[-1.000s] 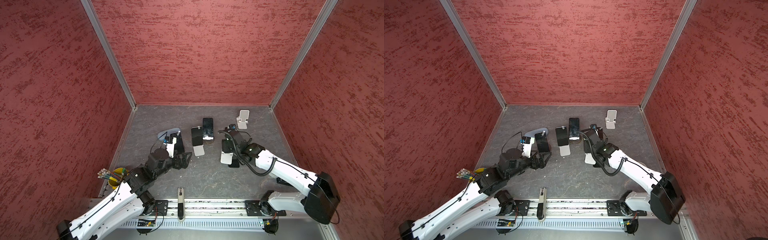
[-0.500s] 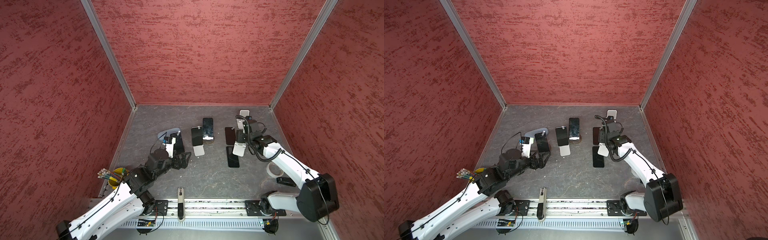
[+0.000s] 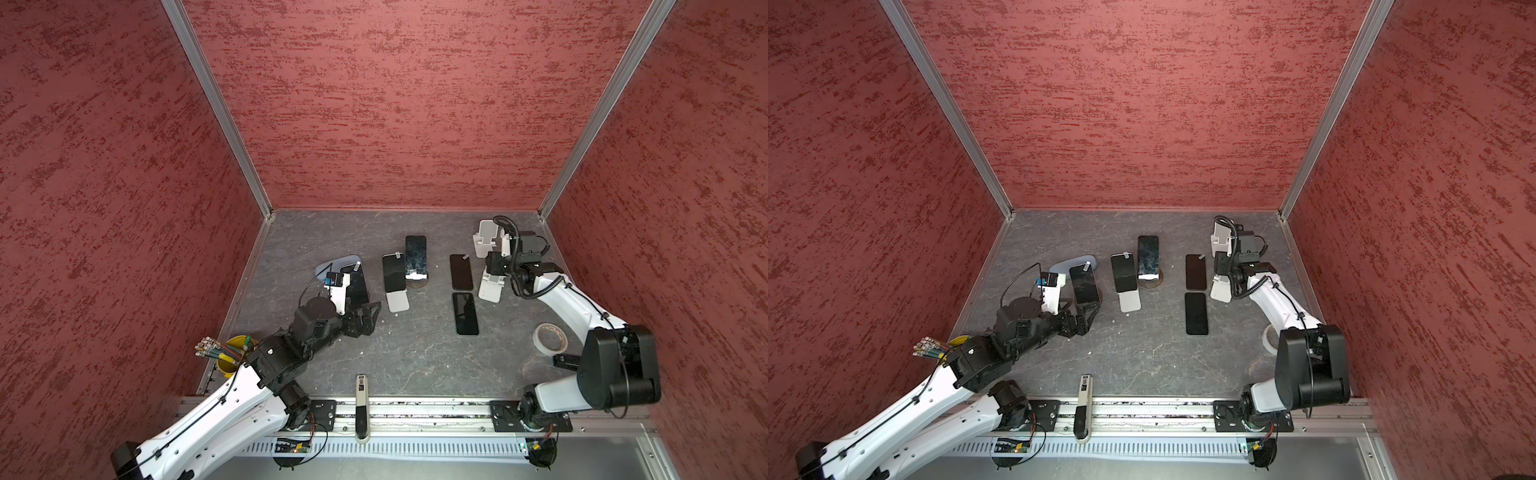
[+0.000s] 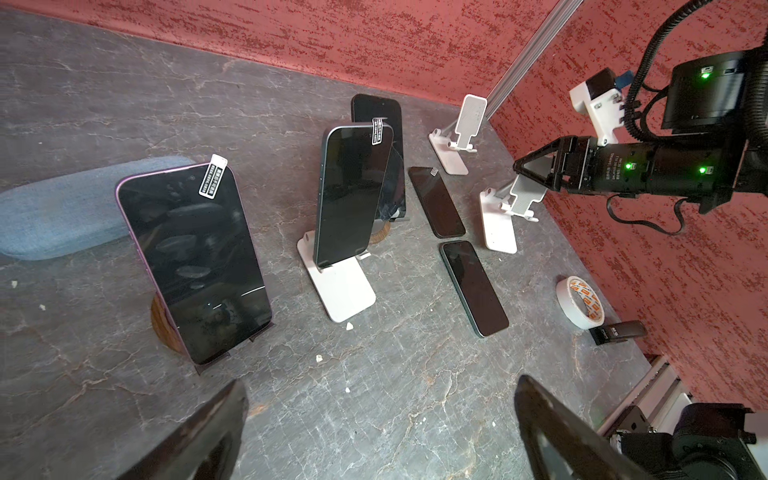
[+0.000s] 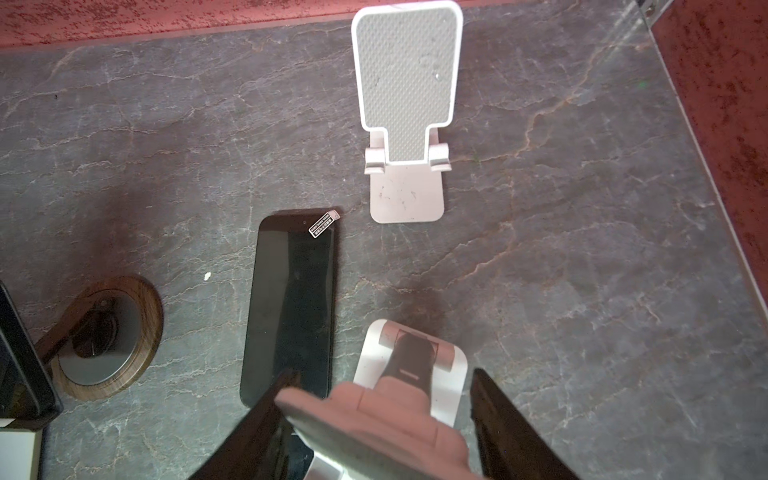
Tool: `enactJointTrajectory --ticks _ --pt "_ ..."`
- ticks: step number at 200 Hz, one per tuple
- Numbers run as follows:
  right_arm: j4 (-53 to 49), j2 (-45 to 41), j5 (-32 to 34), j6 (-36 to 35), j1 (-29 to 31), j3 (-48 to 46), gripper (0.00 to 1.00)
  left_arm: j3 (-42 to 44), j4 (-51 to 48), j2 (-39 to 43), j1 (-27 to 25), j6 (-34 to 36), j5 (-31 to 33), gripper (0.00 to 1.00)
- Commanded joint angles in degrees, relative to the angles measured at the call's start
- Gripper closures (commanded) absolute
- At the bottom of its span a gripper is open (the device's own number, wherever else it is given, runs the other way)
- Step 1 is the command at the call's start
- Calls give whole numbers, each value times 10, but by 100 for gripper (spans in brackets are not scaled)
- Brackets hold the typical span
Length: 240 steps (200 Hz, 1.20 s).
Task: Remove the phone from the phone stand
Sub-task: 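Lift the white stand with the right gripper and carry it toward the back corner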
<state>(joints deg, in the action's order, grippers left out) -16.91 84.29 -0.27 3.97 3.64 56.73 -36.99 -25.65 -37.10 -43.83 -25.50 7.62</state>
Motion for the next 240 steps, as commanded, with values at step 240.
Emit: enactJointTrajectory --ticks 240 --pt "40 158 -181 -209 -74 94 32 -10 97 -29 11 73 -7 0"
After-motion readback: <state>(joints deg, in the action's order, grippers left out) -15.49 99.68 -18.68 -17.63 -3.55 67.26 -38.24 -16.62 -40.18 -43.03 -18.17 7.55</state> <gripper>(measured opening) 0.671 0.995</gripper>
